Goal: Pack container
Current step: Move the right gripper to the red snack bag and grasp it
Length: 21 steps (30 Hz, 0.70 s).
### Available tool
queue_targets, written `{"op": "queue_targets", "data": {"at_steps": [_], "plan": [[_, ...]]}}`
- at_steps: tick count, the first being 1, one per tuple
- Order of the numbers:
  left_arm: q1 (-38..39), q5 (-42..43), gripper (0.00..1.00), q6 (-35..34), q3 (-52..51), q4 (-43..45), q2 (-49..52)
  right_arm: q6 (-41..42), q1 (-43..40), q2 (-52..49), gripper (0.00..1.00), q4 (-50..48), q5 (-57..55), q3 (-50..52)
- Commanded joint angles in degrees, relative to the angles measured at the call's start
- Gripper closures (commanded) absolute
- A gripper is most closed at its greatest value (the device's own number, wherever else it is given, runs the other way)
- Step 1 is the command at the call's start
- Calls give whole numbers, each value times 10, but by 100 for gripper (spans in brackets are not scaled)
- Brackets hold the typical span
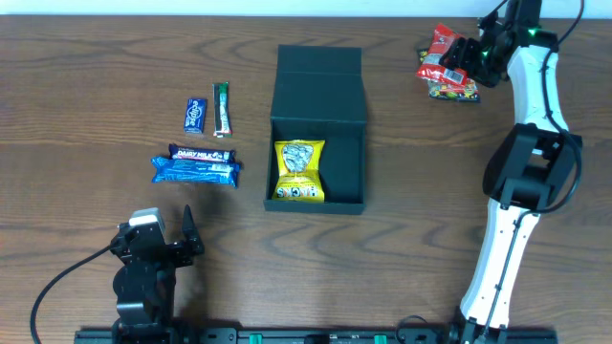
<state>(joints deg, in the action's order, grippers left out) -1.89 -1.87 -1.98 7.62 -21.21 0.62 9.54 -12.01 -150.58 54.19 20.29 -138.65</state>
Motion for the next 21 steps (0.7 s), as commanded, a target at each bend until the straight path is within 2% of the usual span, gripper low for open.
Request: {"op": "queue_targets", "data": {"at_steps": [1, 7, 9, 11, 12, 14, 15, 16, 19, 21], "plan": [[-3, 0, 5, -8, -12, -4, -4, 1, -7, -13, 39, 1, -10, -10], [-3, 0, 5, -8, -12, -4, -4, 3, -7, -15, 73, 1, -10, -10], [-3, 0, 5, -8, -12, -4, -4, 3, -7, -15, 78, 1, -10, -10], [-3, 0, 5, -8, -12, -4, -4, 13, -7, -16, 69, 2, -20, -10], [-3, 0, 5, -8, -12, -4, -4, 14, -7, -16, 56, 3, -21, -10], [-3, 0, 5, -8, -12, -4, -4, 14, -7, -16, 47, 6, -21, -8], [-3, 0, 5, -8, -12, -4, -4, 18, -7, -16, 36, 6, -21, -6], [-3, 0, 5, -8, -12, -4, -4, 26, -7, -16, 34, 4, -21, -2], [-3, 0, 5, -8, -12, -4, -4, 59, -6, -16, 36, -13, -21, 16], [-3, 0, 5, -8, -12, -4, -4, 76, -3, -16, 43, -27, -21, 28]]}}
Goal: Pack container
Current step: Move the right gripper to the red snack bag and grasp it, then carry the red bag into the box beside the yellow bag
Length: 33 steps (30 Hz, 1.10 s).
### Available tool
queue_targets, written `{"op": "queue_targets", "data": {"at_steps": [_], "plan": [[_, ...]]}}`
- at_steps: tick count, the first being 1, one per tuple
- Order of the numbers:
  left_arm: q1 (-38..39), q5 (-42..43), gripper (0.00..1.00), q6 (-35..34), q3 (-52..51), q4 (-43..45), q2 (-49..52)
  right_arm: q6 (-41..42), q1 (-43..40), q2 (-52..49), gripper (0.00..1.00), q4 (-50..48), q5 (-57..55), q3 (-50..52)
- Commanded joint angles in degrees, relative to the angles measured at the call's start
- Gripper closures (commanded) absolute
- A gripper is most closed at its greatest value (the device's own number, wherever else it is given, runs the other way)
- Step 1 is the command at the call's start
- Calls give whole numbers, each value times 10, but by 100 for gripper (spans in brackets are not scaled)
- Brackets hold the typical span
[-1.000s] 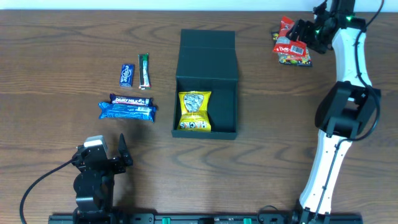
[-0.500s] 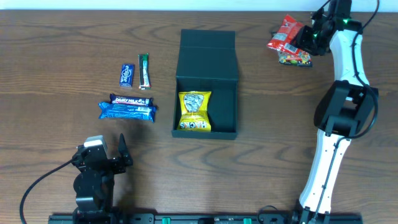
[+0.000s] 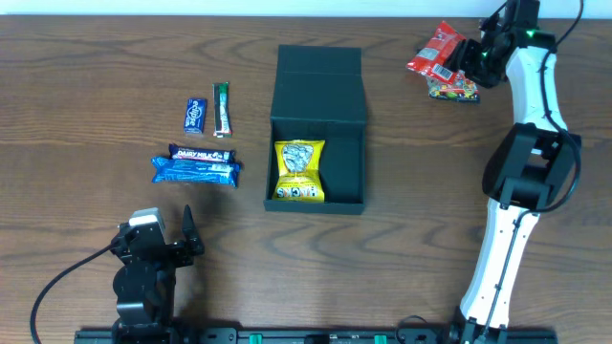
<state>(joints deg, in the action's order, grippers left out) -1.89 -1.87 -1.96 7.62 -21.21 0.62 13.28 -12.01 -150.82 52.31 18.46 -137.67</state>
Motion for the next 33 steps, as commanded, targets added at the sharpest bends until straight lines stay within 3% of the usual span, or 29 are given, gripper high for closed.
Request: {"op": "queue_targets", "data": {"at_steps": [1, 4, 13, 23, 33], "plan": [[-3, 0, 5, -9, -12, -4, -4, 41, -2, -14, 45, -15, -2, 24], [-3, 0, 5, -8, -12, -4, -4, 41, 2, -14, 53, -24, -2, 33], [-3, 0, 5, -8, -12, -4, -4, 54, 5, -14, 99, -35, -2, 55], [-3, 0, 5, -8, -12, -4, -4, 29, 3, -3, 99, 21, 0, 21], [-3, 0, 5, -8, -12, -4, -4, -53, 6, 120, 99, 76, -5, -7]]}}
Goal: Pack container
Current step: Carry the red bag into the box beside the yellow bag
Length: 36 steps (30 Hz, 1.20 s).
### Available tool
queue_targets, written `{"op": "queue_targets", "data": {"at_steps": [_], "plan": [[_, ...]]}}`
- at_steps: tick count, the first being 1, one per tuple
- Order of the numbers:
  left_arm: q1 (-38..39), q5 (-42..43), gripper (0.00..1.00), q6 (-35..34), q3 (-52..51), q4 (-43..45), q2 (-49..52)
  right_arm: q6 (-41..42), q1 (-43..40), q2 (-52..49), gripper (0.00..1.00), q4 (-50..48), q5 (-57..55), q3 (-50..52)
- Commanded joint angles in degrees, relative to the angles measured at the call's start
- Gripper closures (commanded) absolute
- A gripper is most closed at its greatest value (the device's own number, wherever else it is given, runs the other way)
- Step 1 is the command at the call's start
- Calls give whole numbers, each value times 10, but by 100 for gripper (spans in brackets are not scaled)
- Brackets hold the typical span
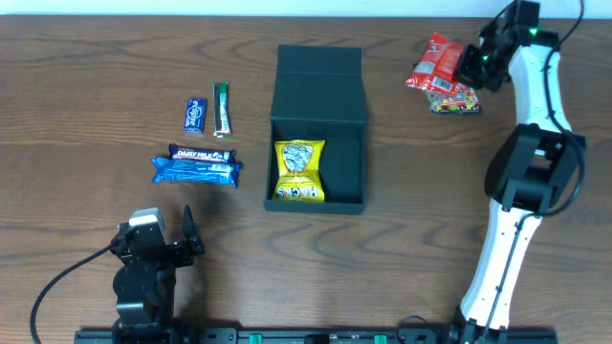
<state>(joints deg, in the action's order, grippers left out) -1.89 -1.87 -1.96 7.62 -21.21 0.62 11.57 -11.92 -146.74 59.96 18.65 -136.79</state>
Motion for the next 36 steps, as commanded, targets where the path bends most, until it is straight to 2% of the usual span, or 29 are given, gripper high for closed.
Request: {"op": "queue_targets", "data": {"at_steps": [1, 12, 19, 23, 26, 30, 36], "plan": [[-3, 0, 5, -8, -12, -4, -4, -40, 5, 99, 99, 2, -7, -16], [-3, 0, 5, -9, -12, -4, -4, -91, 54, 285, 99, 130, -6, -16], [-3, 0, 5, -9, -12, -4, -4, -100, 151, 363, 99, 231, 21, -16], [-3, 0, 5, -8, -12, -4, -4, -100, 211, 372, 98, 263, 73, -14], [-3, 0, 5, -8, -12, -4, -4, -104, 269, 372, 98, 288, 56, 16], [-3, 0, 5, -8, -12, -4, -4, -94, 323, 372, 98, 251, 49, 96], [-3, 0, 5, -8, -12, -4, -4, -14, 341, 374, 99, 99, 53, 268]]}}
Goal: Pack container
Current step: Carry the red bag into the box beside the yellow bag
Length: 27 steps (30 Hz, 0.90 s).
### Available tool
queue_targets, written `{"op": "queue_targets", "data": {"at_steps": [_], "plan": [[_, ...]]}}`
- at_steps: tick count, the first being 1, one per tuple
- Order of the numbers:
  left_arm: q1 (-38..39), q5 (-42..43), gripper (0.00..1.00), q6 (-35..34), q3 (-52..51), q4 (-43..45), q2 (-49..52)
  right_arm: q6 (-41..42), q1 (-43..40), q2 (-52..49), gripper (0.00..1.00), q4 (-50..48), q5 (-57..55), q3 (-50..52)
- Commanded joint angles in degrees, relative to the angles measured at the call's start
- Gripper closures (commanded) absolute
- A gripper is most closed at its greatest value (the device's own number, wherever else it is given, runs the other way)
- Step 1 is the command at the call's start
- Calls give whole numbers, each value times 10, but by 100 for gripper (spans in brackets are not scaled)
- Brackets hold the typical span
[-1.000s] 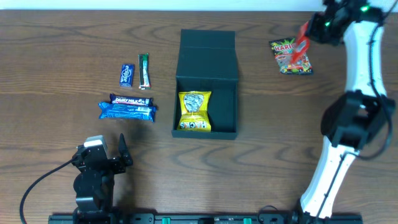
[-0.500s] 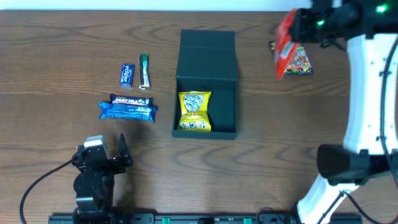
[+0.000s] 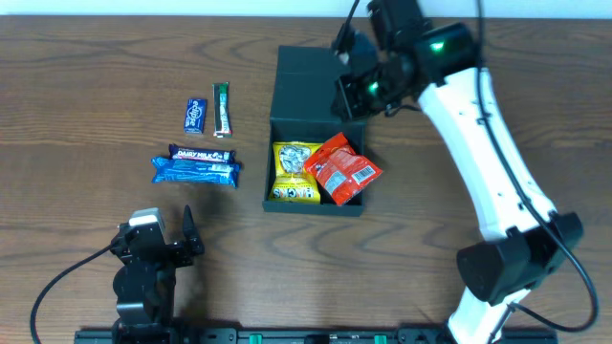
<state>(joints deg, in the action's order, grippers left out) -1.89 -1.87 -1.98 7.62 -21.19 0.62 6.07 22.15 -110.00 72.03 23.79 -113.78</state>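
The black box [image 3: 355,153] lies open at the table's middle, its lid [image 3: 306,86] folded back. A yellow snack bag [image 3: 292,172] lies in its left half. A red snack packet [image 3: 342,169] lies tilted beside it, its corner over the box's right wall. My right gripper [image 3: 352,96] hangs over the lid's right side, apart from the red packet and holding nothing. My left gripper [image 3: 188,232] rests at the front left, far from everything.
Left of the box lie a blue wrapped bar [image 3: 194,172], a dark Dairy Milk bar [image 3: 203,152], a small blue packet [image 3: 195,115] and a thin green stick [image 3: 222,108]. The right arm [image 3: 483,143] stretches across the table's right side.
My right gripper held the red packet at the far right corner. The packet now lies in the box beside the yellow bag, and the gripper is over the lid, free of it.
My right gripper was at the far right corner on the red packet atop a colourful one. It then held the red packet a little further left, clear of the other. Now the packet is in the box. The left arm stayed still.
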Motion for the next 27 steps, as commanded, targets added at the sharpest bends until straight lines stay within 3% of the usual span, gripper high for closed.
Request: {"op": "queue_targets", "data": {"at_steps": [1, 6, 7, 10, 12, 16, 20, 27], "plan": [[-3, 0, 5, -8, -12, -5, -4, 49, 0, 6, 98, -39, -2, 53], [-3, 0, 5, -8, -12, -5, -4, 59, 5, 7, 98, -48, -80, 69], [-3, 0, 5, -8, -12, -5, -4, 43, 7, 7, 86, -39, -108, 68], [-3, 0, 5, -8, -12, -5, -4, 12, 11, 7, 66, 0, -202, 69], [-3, 0, 5, -8, -12, -5, -4, -15, 10, 6, 53, 15, -208, 75], [-3, 0, 5, -8, -12, -5, -4, -21, -13, 6, 41, 14, -192, 102], [-3, 0, 5, -8, -12, -5, -4, -41, -60, 6, 40, 7, -95, 146], [-3, 0, 5, -8, -12, -5, -4, -66, -68, 6, 41, -3, -73, 220]]}}
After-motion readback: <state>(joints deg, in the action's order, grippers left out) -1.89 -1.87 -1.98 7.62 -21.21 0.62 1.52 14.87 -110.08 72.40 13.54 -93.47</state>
